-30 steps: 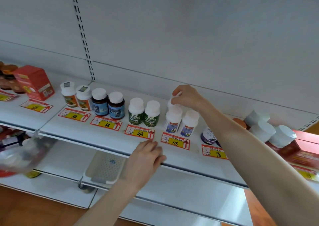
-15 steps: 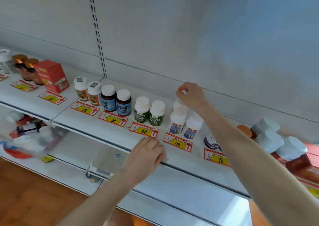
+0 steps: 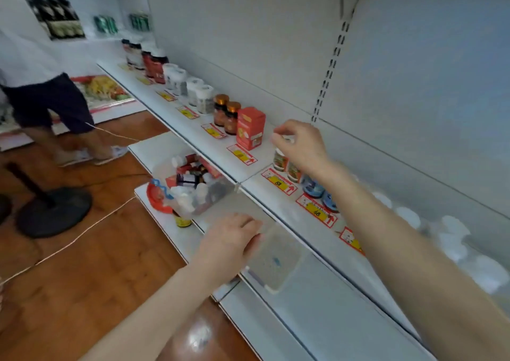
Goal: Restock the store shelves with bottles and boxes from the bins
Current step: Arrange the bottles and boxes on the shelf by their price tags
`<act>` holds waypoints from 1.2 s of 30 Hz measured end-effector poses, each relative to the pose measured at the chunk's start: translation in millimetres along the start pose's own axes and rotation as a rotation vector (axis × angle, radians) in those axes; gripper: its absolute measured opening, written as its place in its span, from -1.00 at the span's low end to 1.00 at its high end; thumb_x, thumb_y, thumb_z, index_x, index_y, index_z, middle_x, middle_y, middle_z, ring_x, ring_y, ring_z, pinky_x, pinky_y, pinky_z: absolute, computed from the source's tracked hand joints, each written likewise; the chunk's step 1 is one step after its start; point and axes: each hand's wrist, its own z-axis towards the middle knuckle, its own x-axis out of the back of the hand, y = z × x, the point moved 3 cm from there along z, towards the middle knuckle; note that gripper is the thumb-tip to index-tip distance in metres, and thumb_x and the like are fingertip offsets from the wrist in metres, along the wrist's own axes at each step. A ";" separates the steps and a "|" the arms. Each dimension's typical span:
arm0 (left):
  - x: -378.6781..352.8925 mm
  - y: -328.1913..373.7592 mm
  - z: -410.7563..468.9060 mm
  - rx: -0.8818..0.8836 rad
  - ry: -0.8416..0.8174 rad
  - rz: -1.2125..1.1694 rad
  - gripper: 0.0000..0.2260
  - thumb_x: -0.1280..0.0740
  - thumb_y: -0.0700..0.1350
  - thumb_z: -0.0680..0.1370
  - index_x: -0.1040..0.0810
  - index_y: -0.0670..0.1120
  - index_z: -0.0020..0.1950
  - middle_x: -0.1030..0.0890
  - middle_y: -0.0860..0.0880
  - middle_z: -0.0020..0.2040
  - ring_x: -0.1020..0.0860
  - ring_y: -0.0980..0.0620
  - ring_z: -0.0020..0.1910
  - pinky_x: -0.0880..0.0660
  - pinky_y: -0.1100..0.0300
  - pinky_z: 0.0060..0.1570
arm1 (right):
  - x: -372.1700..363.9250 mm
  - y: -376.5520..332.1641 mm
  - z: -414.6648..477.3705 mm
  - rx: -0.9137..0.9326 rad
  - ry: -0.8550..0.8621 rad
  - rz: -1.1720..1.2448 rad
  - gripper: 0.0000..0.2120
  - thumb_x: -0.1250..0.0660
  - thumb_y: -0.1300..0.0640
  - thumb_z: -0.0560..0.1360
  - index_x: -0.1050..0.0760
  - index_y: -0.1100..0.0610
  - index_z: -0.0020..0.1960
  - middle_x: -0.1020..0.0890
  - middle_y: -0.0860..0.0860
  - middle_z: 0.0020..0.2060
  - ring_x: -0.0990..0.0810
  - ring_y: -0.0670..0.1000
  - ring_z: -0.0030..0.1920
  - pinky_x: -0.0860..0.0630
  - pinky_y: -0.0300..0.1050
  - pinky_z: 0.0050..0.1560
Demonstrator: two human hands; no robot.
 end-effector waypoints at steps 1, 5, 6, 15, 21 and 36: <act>10.8 -22.1 -7.2 0.034 0.012 0.033 -0.73 -0.18 -0.05 0.47 -0.64 -0.13 -0.16 -0.64 -0.03 -0.24 -0.59 -0.03 -0.31 -0.46 0.22 -0.29 | -17.8 -18.2 12.7 0.039 -0.011 0.002 -0.76 -0.27 0.10 0.52 -0.57 0.17 0.12 -0.62 0.02 0.09 -0.54 -0.02 0.12 -0.29 -0.35 -0.02; 44.3 -113.0 -39.5 0.179 -0.025 0.102 -0.71 -0.15 -0.04 0.47 -0.63 -0.12 -0.18 -0.62 -0.03 -0.24 -0.59 -0.03 -0.29 -0.51 0.21 -0.35 | -94.3 -80.6 56.3 0.123 -0.055 0.023 -0.79 -0.29 0.15 0.50 -0.59 0.19 0.08 -0.65 0.07 0.05 -0.56 0.02 0.09 -0.30 -0.33 -0.04; 52.5 -133.6 -47.5 0.203 -0.040 0.115 -0.71 -0.14 -0.03 0.47 -0.63 -0.11 -0.17 -0.62 -0.02 -0.24 -0.59 -0.03 -0.28 -0.53 0.21 -0.35 | -114.0 -93.4 64.1 0.122 -0.083 0.030 -0.78 -0.28 0.15 0.51 -0.58 0.20 0.09 -0.64 0.07 0.07 -0.55 0.02 0.12 -0.31 -0.31 0.02; 90.6 -275.3 -95.2 0.355 -0.110 0.171 -0.70 -0.17 -0.01 0.45 -0.66 -0.11 -0.17 -0.61 -0.01 -0.31 -0.58 0.00 -0.36 -0.52 0.29 -0.40 | -267.5 -134.9 102.5 0.021 -0.359 0.083 -0.76 -0.26 0.17 0.51 -0.56 0.22 0.13 -0.63 0.07 0.08 -0.56 0.00 0.10 -0.37 -0.31 0.05; 79.7 -340.8 -94.2 0.399 -0.180 0.162 -0.65 -0.12 0.01 0.46 -0.65 -0.11 -0.18 -0.62 -0.01 -0.31 -0.60 0.00 -0.34 -0.54 0.28 -0.36 | -333.0 -102.6 133.5 -0.101 -0.476 0.002 -0.81 -0.27 0.17 0.51 -0.56 0.25 0.04 -0.64 0.14 -0.02 -0.58 0.10 0.02 -0.47 -0.08 0.03; -4.4 -510.3 -24.8 0.424 -0.320 -0.016 -0.69 -0.09 -0.01 0.42 -0.56 -0.09 -0.31 -0.54 -0.01 -0.38 -0.53 -0.03 -0.40 -0.49 0.24 -0.42 | -471.7 16.7 221.7 -0.433 -0.721 -0.330 -0.68 -0.27 0.20 0.50 -0.40 0.23 0.24 -0.54 0.17 0.17 -0.50 0.16 0.17 -0.37 -0.15 0.02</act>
